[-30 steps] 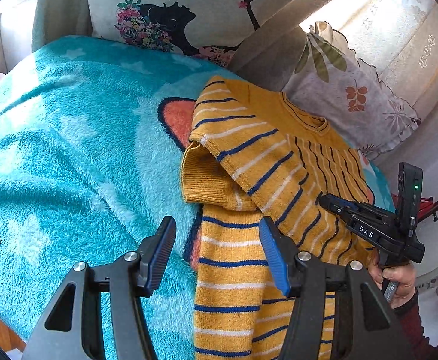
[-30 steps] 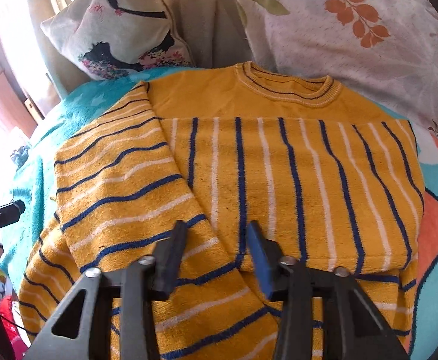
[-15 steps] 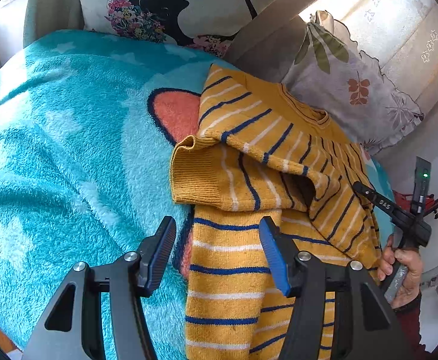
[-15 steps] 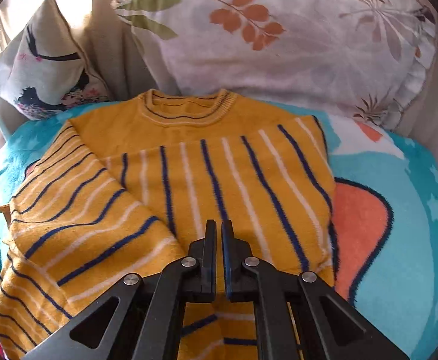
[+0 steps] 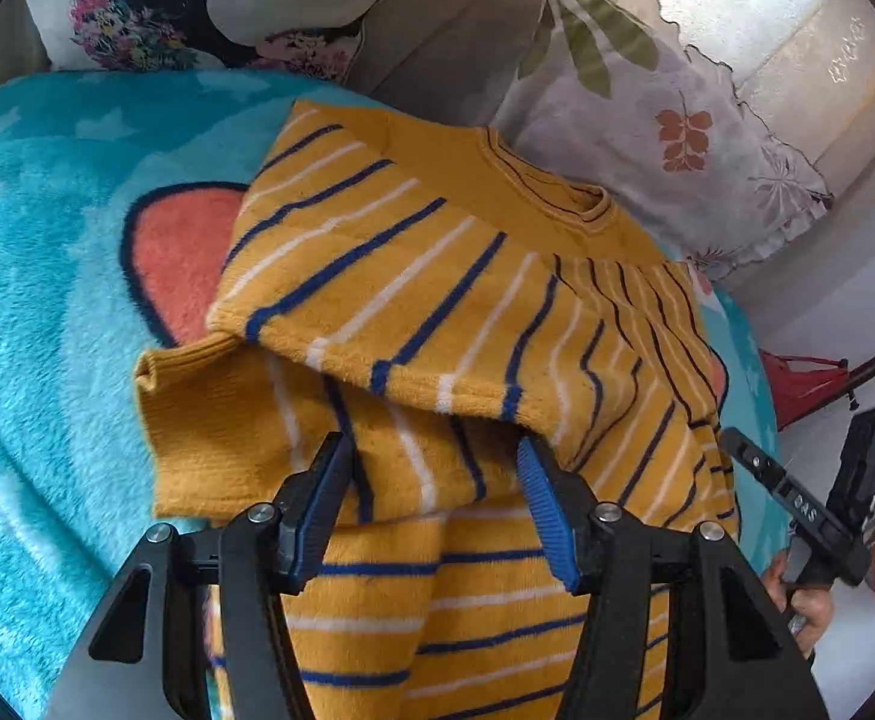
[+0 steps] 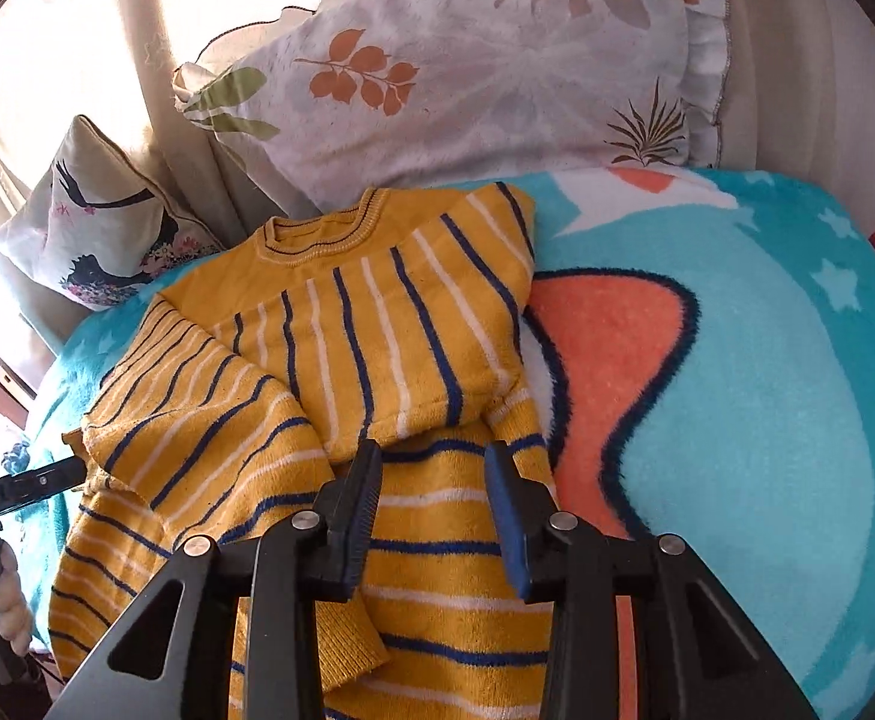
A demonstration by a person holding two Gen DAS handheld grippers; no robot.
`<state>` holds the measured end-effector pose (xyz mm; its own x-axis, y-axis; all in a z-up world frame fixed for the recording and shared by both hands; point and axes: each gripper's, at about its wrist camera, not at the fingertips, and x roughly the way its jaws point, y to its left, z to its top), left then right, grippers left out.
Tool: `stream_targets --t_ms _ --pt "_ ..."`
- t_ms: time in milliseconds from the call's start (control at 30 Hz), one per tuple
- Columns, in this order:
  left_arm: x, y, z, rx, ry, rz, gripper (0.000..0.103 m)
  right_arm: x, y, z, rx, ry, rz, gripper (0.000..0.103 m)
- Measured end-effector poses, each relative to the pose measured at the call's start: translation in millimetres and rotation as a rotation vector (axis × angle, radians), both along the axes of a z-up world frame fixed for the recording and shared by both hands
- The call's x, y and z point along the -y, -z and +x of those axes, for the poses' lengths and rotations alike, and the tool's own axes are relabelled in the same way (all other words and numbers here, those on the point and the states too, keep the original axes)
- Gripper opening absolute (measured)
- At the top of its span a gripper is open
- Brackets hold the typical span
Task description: Fold small clothes
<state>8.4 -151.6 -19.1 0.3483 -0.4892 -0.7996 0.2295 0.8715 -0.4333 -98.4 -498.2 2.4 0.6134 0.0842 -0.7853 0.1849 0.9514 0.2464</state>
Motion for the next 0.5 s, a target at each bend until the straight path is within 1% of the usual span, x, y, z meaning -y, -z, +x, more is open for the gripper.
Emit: stream_targets --t_ms 33,100,133,167,233,300,367,400,467,500 --pt "1.3 5.7 8.8 -0.015 -0.024 0.007 0.056 -0.1 1.3 -2.6 0.004 -0.002 0.013 0.039" --pt "-2.4 10.4 21.6 -0.023 -0.055 -0.019 0.035 -0.1 2.7 -6.3 0.008 -0.009 0.032 0.039" --pt "-5.6 11.2 26.5 -0.024 -0.073 -0.014 0.01 -0.4 3.2 -8.2 0.008 -0.015 0.04 0.042" --pt "-9.2 12.2 30.0 -0.034 -0.088 -0.009 0.0 -1.5 3.9 -10.1 0.006 -0.028 0.05 0.049" --pt "-17.4 14.0 30.5 -0.039 -0.107 -0.025 0.0 -6.9 7.1 -13.5 -0.007 -0.06 0.061 0.055" --pt "-21.6 16.5 26.5 -0.03 -0.118 0.004 0.0 -15.6 12.0 -15.8 -0.019 -0.097 0.054 0.056" --pt "-24.3 18.1 22.8 -0.025 -0.121 0.005 0.0 -26.6 18.4 -15.7 -0.032 -0.132 0.013 0.055" --pt "-24.9 17.9 21.2 -0.022 -0.122 0.011 0.0 -32.7 21.0 -14.9 -0.037 -0.153 -0.012 0.053" --pt "-25.4 16.8 18.2 -0.012 -0.127 0.032 0.0 -39.4 21.7 -13.0 -0.039 -0.184 -0.049 0.032" --pt "-25.4 16.4 16.3 -0.006 -0.127 0.044 0.0 -40.3 19.1 -12.3 -0.035 -0.186 -0.072 0.027"
